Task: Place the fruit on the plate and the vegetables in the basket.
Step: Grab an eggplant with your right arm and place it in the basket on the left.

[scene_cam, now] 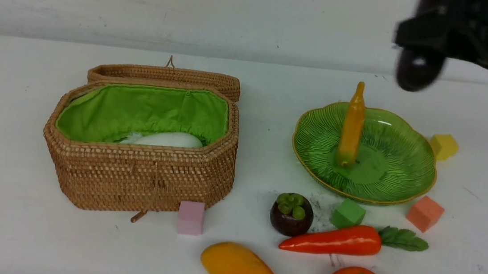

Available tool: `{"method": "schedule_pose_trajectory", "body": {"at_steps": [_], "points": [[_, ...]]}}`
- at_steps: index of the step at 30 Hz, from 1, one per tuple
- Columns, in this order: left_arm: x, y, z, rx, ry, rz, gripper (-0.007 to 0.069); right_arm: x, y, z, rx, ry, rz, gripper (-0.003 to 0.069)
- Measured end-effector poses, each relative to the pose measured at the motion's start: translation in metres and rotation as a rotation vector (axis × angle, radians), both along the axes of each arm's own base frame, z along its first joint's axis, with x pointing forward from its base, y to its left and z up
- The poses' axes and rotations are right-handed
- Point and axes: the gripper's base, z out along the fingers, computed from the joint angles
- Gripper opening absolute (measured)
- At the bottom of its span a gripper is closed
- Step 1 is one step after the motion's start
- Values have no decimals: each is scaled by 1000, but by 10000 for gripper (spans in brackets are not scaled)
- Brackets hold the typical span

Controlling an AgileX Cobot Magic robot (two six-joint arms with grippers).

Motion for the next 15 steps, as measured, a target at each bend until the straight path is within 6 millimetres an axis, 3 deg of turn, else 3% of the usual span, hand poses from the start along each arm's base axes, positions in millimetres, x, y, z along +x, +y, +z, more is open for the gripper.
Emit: {"method": "schedule_pose_trajectory", "body": {"at_steps": [1, 2, 4, 8, 9, 10, 11, 15], "points": [[0, 0, 0, 0, 0, 0, 102, 2, 1, 0, 0, 1, 0, 437], [0, 0, 0, 0, 0, 0, 103, 13, 29, 0, 3, -31, 97, 437], [0, 0, 0, 0, 0, 0, 103, 30, 63, -4, 2, -61, 191, 437], [0, 0, 0, 0, 0, 0, 105, 68, 127, -23, 7, -92, 302, 437], [0, 0, 0, 0, 0, 0, 105, 71, 128, -25, 6, -92, 302, 437], [0, 0, 0, 0, 0, 0, 107, 88, 155, -45, -4, -96, 337, 437], [0, 0, 0, 0, 0, 0, 108, 95, 169, -55, -7, -103, 353, 437], [0, 0, 0, 0, 0, 0, 112, 113, 209, -92, -41, -123, 393, 437]]}}
